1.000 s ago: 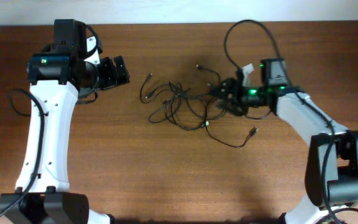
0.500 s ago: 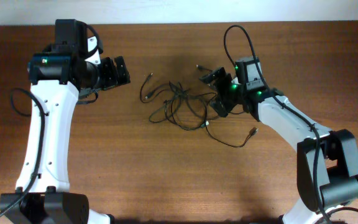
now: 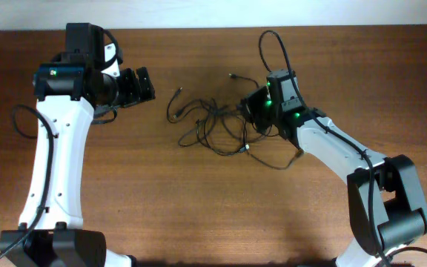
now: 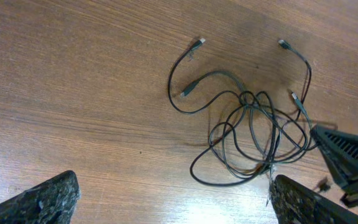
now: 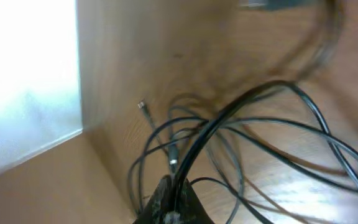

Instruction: Untangle cables

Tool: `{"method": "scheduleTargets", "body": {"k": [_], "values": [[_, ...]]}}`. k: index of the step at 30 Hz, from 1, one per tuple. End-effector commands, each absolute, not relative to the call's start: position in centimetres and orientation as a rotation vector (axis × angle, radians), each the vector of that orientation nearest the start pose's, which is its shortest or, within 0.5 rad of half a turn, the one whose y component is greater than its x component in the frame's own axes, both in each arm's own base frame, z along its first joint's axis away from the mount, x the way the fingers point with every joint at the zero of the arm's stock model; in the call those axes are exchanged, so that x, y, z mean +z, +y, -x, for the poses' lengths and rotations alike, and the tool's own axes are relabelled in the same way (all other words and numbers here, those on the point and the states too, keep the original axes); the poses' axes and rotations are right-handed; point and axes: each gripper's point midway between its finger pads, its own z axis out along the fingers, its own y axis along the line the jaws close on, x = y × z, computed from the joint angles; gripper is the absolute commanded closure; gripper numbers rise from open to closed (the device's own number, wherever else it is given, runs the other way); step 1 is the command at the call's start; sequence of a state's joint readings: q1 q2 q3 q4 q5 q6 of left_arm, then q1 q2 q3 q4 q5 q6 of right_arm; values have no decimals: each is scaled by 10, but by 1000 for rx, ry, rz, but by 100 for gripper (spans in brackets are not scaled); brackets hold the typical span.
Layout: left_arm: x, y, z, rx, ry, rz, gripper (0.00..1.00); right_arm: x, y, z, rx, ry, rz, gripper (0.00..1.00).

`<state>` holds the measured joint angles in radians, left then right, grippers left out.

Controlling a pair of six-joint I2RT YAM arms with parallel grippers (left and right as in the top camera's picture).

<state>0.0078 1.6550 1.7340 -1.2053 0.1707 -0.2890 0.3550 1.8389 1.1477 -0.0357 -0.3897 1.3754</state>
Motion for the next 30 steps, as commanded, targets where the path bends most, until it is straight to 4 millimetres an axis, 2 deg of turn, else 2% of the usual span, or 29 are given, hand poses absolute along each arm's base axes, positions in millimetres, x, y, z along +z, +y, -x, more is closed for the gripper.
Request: {"method": "scheduleTargets", "body": {"k": [1,3,6,10,12,14,18,22,25,30], "values": [[235,-24,-389,-306,2686,357,1,151,254,-432,1292,2354,-609,96],[235,-24,-389,-306,2686,357,1,181,255,-431,1296,2294,-500,96],[235,-24,-389,-306,2686,357,1,250,249,-417,1261,2205,-307,96],[235,-24,-389,-306,2686,357,1,298,243,-399,1174,2237,-163,96],[235,-24,-389,-306,2686,357,1,334,246,-389,1145,2210,24,96],[235,-24,-389,-306,2686,357,1,370,251,-383,1167,2121,150,96],[235,-24,-389,-305,2686,357,1,424,254,-385,1186,1947,231,96],[235,-24,-389,-306,2686,357,1,483,262,-379,1266,1708,340,96],[235,-24,-389,-306,2686,356,1,510,262,-377,1297,1590,352,96],[235,-24,-389,-306,2686,357,1,536,261,-373,1327,1479,357,96]]}}
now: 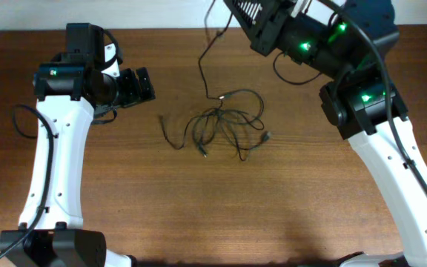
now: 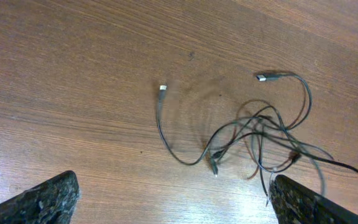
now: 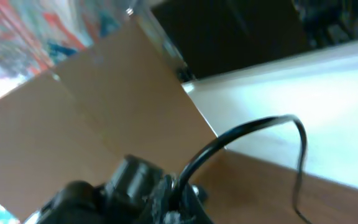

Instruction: Untangle cables

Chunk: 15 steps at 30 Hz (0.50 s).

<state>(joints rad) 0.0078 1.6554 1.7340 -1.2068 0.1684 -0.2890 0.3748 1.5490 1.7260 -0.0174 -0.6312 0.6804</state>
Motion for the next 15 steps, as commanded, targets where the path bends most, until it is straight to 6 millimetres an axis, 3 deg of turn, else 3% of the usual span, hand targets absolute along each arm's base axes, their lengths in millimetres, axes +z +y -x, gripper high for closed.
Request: {"method": "scheduleTargets", "body": {"k": [1,9,11,15], "values": [[235,-24,-389,-305,2686,357,1,540,260,-372,1326,1459,364,96],[235,-24,-389,-306,2686,357,1,613,245,-342,1351,1108,414,96],[235,-24,-389,-306,2686,356,1,612,240,-346,1338,1117,404,96],[235,-24,-389,-306,2686,357,1,593,216,-375,1285,1226,317,96]]}}
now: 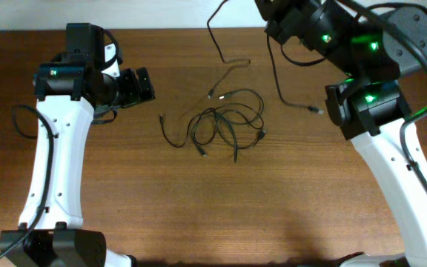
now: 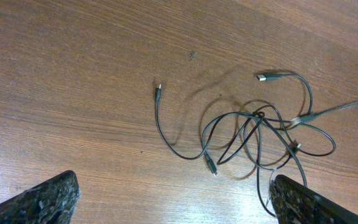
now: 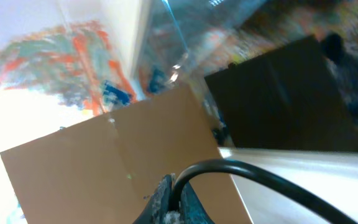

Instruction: Untangle cables

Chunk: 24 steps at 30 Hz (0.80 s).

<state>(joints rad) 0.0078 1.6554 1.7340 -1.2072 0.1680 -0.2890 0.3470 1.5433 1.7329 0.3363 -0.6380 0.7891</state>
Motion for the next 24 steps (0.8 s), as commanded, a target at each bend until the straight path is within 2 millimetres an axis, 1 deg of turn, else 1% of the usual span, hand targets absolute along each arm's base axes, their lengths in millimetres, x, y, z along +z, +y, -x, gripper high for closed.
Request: {"method": "scheduleTargets", "body": {"k": [1,3,6,8,11,14,17,19,21,24], "values": [[235,-24,-389,-306,2686,357,1,589,209,-380,1273,1245,297,96],[235,-24,-389,-306,2686,356,1,584,195,-389,1290,1290,239,96],[235,-24,-389,-306,2686,356,1,584,174,-393,1311,1317,185,96],[235,-24,-389,-306,2686,357,1,582,167,-394,1302,1331,171,96],[235,-24,-389,-306,2686,357,1,580,161,-389,1304,1360,187,96],[235,-24,-389,-306,2686,357,1,566,149,-395,1282,1434,129,96],[235,-24,-389,-306,2686,357,1,535,129,-411,1249,1565,16,96],[235,-24,-389,-306,2686,357,1,526,117,-413,1216,1598,13,96],[235,-24,-389,-306,2686,357,1,525,103,-414,1205,1602,11,96],[235,-24,-389,-306,2686,356,0,531,78,-413,1157,1578,-21,96]]}}
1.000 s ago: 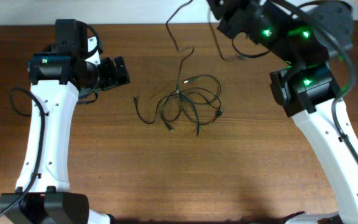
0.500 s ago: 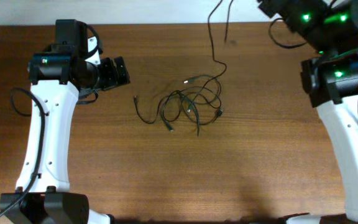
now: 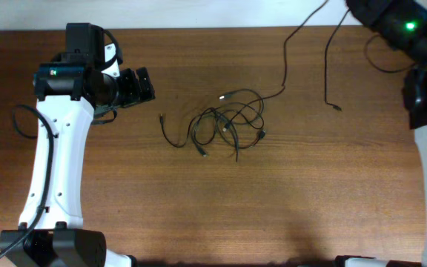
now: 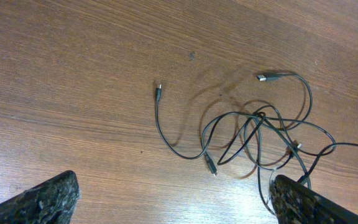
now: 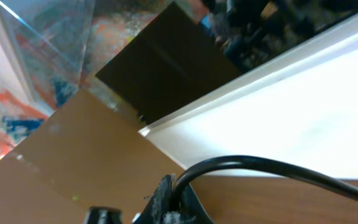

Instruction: Untangle cables

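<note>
A knot of thin black cables (image 3: pixel 228 122) lies mid-table, also seen in the left wrist view as the tangle (image 4: pixel 263 140). One black cable (image 3: pixel 285 67) rises from the knot to the top right, its free end (image 3: pixel 335 107) dangling over the table. My right gripper (image 5: pixel 174 196) is shut on that cable (image 5: pixel 260 167), held high at the overhead view's top right corner; its jaws are out of that frame. My left gripper (image 4: pixel 169 199) hangs open, well above the table left of the knot, its fingertips (image 4: pixel 42 199) at the frame's bottom corners.
The wooden table (image 3: pixel 199 208) runs to a far edge against a white wall. My left arm (image 3: pixel 58 141) stands at the left side, my right arm at the right side. A loose cable end (image 4: pixel 158 92) points left from the knot.
My right gripper has moved further right and out of the overhead view's top with the cable. The dangling plug end has shifted right. The knot has barely shifted; my left gripper has not moved.
My right gripper was down at the knot's right side, shut on a cable. Then it was high above the far edge with the cable trailing from the knot. It then stood further right with more cable drawn out, and now at the top right corner.
</note>
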Tool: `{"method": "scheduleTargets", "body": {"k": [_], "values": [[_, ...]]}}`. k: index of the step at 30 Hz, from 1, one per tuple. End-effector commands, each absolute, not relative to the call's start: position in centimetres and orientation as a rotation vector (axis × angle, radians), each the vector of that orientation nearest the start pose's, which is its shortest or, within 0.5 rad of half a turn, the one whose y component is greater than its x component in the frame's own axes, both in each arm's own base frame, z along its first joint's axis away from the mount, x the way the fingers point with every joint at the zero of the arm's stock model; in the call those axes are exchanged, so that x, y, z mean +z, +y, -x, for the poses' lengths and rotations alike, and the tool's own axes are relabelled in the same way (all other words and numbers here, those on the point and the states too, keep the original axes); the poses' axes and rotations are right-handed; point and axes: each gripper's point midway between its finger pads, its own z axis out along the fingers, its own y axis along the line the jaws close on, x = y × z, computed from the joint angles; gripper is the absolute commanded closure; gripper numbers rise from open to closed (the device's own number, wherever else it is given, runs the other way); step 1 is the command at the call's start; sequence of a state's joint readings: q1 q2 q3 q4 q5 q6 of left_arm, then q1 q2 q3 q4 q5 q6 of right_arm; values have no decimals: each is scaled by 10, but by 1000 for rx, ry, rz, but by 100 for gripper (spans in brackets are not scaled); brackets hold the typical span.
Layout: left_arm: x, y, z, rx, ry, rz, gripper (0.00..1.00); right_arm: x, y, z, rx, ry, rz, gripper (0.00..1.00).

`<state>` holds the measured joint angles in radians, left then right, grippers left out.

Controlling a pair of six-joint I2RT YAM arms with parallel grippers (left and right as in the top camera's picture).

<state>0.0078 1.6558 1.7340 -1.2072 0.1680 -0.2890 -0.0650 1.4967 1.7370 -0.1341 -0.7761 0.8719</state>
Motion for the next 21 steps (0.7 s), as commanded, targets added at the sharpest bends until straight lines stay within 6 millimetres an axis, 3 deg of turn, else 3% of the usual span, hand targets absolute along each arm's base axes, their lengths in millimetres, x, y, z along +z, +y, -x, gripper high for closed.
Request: {"method": "scheduleTargets", "body": {"k": [1,5,13,16,21], "values": [[235,-24,-389,-306,2686,357,1,533,73,-412,1144,1571,-27,96],[235,-24,-389,-306,2686,357,1,542,51,-401,1104,1548,-35,96],[235,-24,-389,-305,2686,357,1,542,69,-379,1189,1587,85,96],[235,-24,-389,-306,2686,356,1,512,66,-384,1158,1693,43,96],[235,-24,-389,-306,2686,357,1,417,40,-396,935,2011,-168,96]]}}
